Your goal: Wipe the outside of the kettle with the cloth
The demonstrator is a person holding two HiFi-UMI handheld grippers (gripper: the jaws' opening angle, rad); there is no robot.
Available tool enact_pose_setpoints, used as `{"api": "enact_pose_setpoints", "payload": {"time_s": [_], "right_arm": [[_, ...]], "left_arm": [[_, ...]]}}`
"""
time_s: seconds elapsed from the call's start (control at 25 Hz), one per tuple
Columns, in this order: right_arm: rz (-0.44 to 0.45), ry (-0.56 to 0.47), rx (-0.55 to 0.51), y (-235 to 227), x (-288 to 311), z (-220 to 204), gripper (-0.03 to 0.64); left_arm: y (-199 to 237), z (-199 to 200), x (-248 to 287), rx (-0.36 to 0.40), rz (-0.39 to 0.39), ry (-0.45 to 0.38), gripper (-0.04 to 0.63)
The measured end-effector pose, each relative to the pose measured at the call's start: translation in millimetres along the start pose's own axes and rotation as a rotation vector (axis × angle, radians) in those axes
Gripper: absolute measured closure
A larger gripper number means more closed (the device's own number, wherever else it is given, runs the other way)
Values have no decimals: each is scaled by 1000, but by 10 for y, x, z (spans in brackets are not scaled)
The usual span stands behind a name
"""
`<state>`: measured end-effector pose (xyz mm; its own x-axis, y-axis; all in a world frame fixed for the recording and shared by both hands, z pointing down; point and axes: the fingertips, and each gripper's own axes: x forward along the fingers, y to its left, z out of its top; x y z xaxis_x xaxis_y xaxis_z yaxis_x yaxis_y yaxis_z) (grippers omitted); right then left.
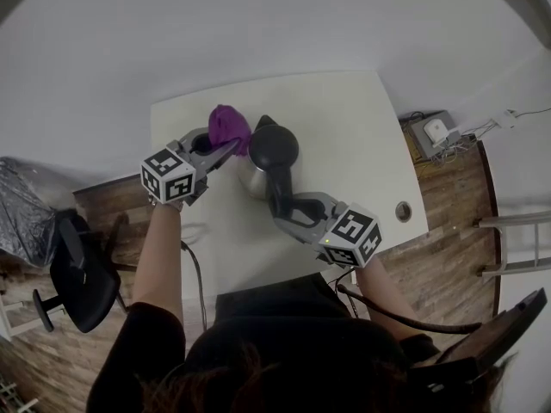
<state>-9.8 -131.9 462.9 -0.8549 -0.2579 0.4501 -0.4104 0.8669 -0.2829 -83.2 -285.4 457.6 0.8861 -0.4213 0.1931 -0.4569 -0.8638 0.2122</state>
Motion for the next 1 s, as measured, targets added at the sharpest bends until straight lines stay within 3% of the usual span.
{"api": "enact_pose_setpoints", "payload": {"time_s": [0.36, 0.52, 0.68, 0.76, 0.84, 1.0], "right_arm": [[1, 1, 0, -5, -4, -2, 465], [-3, 3, -2, 1, -3, -9, 465], [-9, -3, 0, -2, -20, 0, 466], [-10, -3, 1, 3, -17, -1, 465], [-9, -2, -1, 6, -15, -8, 465], [-6, -8, 2, 22, -28, -12, 465]], "left_arm": [[257, -855, 86, -197, 127, 134, 518], [225, -1233, 76, -193, 173, 239, 520], [225, -1261, 87, -148, 207, 277, 522], [241, -1121, 28, -171, 235, 222, 518], [234, -806, -137, -199, 291, 100, 518], [-86, 18, -543, -164, 356, -126, 518]]}}
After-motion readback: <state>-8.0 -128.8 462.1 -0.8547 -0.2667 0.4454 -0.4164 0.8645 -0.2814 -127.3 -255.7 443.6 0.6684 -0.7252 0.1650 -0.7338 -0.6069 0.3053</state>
